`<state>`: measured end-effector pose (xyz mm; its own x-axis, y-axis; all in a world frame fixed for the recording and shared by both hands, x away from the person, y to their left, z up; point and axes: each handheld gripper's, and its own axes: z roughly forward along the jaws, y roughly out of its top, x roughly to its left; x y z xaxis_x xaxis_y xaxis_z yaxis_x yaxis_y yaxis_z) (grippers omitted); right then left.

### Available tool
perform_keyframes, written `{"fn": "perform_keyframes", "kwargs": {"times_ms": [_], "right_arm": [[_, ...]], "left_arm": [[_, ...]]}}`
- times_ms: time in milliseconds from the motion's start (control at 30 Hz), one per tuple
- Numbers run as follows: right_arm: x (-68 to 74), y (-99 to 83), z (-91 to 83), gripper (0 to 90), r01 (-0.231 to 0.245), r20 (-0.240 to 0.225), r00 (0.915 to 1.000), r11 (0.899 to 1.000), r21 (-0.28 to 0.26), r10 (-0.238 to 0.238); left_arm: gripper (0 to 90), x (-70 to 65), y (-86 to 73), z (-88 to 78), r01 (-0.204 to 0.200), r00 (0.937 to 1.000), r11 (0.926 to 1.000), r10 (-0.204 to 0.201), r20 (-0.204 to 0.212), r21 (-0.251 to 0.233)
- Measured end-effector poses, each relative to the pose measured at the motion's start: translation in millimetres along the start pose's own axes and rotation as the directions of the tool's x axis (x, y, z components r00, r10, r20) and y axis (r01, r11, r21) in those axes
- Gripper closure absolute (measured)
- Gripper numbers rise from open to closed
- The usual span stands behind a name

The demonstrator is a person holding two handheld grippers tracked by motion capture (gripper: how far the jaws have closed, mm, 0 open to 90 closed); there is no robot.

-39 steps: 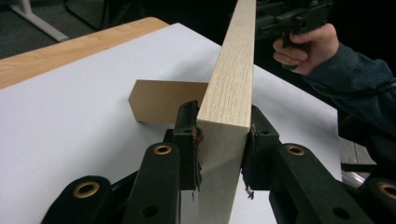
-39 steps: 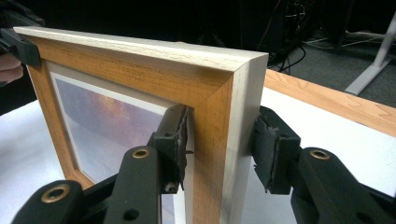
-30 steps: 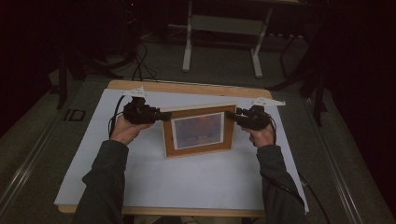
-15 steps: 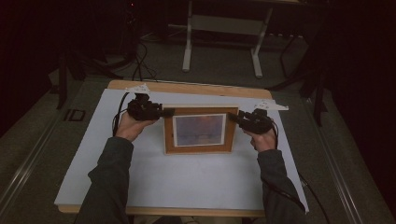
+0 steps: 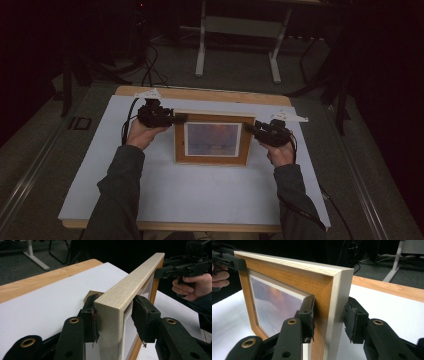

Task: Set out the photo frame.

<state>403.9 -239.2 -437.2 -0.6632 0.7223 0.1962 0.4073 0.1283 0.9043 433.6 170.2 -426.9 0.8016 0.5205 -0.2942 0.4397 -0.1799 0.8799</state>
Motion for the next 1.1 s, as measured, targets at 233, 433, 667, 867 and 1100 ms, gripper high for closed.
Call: {"fn": "perform_keyframes", "kwargs": {"times_ms": [233, 433, 667, 867, 1100], "right_arm": [[1.1, -0.7, -1.8, 62.9, -0.01, 0.003, 0.9999, 1.0, 0.006, 0.01], [1.1, 0.6, -2.4, 62.9, -0.013, 0.0, 0.9999, 1.0, 0.019, 0.013], [-0.5, 1.2, -2.1, 62.9, -0.012, -0.011, 0.9999, 1.0, 0.024, 0.012], [-0.6, 2.1, -1.9, 61.5, -0.009, -0.012, 0.9999, 1.0, 0.029, 0.01], [-0.6, 1.2, -3.8, 51.7, -0.004, -0.006, 1.0, 1.0, 0.024, 0.004]], "left_arm": [[58.0, -0.5, -0.1, 1.2, 0.015, 0.9999, 0.9999, -0.015, 0.003, 0.002], [57.3, -3.6, -2.8, 0.8, 0.042, 0.9991, 0.999, -0.042, -0.009, -0.013], [56.8, -2.9, -6.7, 1.0, 0.082, 0.9966, 0.9962, -0.082, -0.002, -0.029], [54.0, -3.6, -8.8, 3.0, 0.087, 0.9961, 0.996, -0.087, -0.014, -0.018], [48.4, -5.1, -13.8, -0.8, 0.096, 0.9949, 0.9946, -0.097, -0.026, -0.038]]}}
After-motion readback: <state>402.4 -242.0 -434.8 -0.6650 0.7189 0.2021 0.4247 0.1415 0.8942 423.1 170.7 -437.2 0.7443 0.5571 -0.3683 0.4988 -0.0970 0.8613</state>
